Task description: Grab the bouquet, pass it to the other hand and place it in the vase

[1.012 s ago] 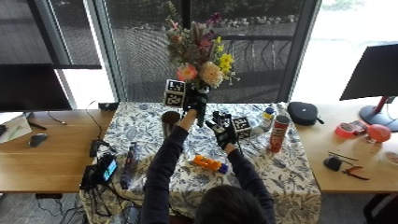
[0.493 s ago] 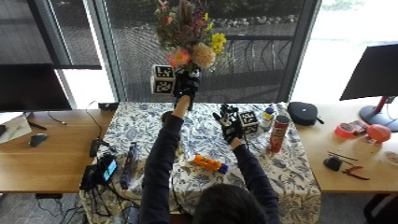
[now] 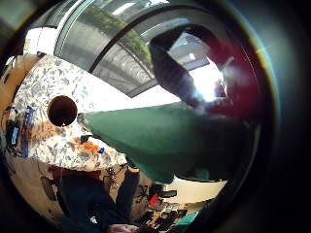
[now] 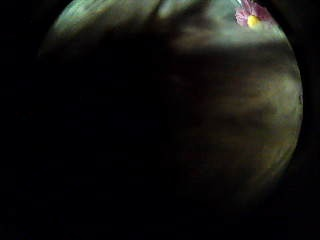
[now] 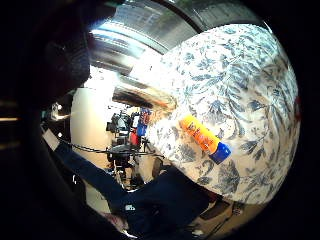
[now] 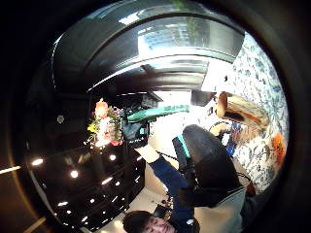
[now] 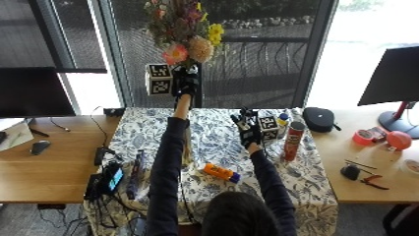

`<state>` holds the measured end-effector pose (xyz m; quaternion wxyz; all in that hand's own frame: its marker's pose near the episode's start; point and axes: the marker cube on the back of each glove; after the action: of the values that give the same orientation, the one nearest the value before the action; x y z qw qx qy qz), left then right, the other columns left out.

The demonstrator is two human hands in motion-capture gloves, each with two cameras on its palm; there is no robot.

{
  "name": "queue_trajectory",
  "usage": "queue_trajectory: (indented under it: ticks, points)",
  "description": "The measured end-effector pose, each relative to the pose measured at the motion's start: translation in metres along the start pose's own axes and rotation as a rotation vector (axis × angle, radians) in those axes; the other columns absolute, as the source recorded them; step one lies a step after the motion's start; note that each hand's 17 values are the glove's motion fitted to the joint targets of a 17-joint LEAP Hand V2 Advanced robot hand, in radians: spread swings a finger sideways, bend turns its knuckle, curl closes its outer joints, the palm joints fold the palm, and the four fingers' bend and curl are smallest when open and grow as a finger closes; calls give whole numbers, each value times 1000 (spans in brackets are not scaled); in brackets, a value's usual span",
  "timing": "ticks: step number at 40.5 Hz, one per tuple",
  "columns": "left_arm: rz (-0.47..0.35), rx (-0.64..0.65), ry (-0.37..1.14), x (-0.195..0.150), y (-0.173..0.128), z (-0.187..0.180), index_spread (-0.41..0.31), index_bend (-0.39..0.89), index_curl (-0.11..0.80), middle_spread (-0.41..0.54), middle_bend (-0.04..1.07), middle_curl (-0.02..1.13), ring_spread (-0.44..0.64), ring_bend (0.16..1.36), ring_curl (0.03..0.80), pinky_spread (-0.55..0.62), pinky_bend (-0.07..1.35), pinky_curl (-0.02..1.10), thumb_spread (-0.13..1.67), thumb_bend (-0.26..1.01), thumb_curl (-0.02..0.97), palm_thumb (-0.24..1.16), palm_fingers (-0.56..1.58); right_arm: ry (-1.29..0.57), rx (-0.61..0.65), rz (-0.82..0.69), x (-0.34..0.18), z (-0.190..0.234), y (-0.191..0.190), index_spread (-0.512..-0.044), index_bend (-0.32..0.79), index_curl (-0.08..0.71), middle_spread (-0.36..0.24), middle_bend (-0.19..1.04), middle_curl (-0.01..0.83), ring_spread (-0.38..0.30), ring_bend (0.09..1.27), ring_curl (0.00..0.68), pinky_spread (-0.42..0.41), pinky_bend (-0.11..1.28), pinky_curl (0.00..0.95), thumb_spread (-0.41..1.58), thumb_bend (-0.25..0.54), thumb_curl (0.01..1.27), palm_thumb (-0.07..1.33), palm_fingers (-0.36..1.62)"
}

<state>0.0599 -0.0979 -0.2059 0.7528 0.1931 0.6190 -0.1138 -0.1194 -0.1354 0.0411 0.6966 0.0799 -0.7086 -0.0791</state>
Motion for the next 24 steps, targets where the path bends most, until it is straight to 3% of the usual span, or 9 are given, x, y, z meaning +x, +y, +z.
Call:
queue_trajectory:
  ticks: [14,24]
  points:
    - [-18,18,-17,-11,-13,-21,-256,156,778,-313,516,743,-313,678,504,-196,164,411,1245,-11,356,885,1050,-1,31,-9,14,-17,-11,-365,130,254,11,183,316,46,415,327,217,584,357,1085,-23,338,628,80]
    - [-62,4,-13,-48,-34,-28,-254,153,792,-315,511,754,-312,677,507,-196,164,414,1247,-10,356,892,1049,-7,35,10,27,-23,-13,-365,134,248,11,185,314,47,422,321,214,576,353,1095,-17,346,658,78]
